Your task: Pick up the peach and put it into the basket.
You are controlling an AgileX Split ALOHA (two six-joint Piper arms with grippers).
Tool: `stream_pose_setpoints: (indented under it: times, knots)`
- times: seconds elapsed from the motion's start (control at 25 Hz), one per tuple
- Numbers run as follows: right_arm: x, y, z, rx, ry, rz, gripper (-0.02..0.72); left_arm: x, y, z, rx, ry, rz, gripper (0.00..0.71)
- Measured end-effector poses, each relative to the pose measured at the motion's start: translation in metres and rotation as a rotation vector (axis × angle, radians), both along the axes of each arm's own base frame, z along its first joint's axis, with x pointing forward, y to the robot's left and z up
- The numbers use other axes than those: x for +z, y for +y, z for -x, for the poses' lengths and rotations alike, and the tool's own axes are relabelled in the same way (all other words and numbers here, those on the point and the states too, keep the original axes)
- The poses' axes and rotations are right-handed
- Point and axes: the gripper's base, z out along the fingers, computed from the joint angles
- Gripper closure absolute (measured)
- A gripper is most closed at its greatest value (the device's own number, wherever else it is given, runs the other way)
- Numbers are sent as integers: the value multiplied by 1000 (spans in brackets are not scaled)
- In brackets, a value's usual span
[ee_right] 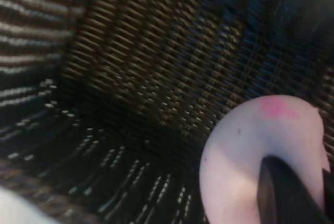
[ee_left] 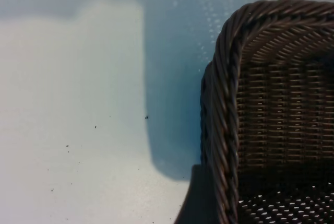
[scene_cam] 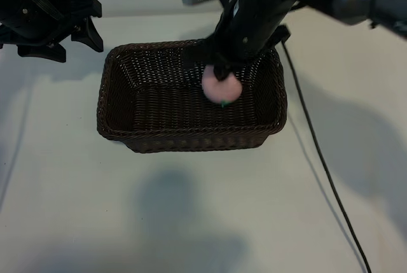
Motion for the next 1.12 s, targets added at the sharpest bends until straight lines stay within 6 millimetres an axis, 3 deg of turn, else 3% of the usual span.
stream_pose_setpoints:
  times: [0.24, 0.44, 0.56, 0.64, 0.92, 1.0, 1.12]
  knots:
    - [-40, 5, -8, 3, 50, 48, 662, 0, 0, 0, 0, 0, 0, 119]
    - [-43, 6, -8, 6, 51, 53, 660, 0, 0, 0, 0, 0, 0, 119]
    - [-42, 5, -8, 7, 53, 54, 623, 0, 0, 0, 0, 0, 0, 119]
    - [-37, 5, -7, 8, 48, 50, 537, 0, 0, 0, 0, 0, 0, 119]
    - [8, 6, -7, 27, 22, 23, 79, 0, 0, 0, 0, 0, 0, 119]
    - [22, 7, -7, 37, 25, 21, 26, 0, 0, 0, 0, 0, 0, 119]
    - [40, 7, -7, 51, 29, 23, 20, 0, 0, 0, 1, 0, 0, 119]
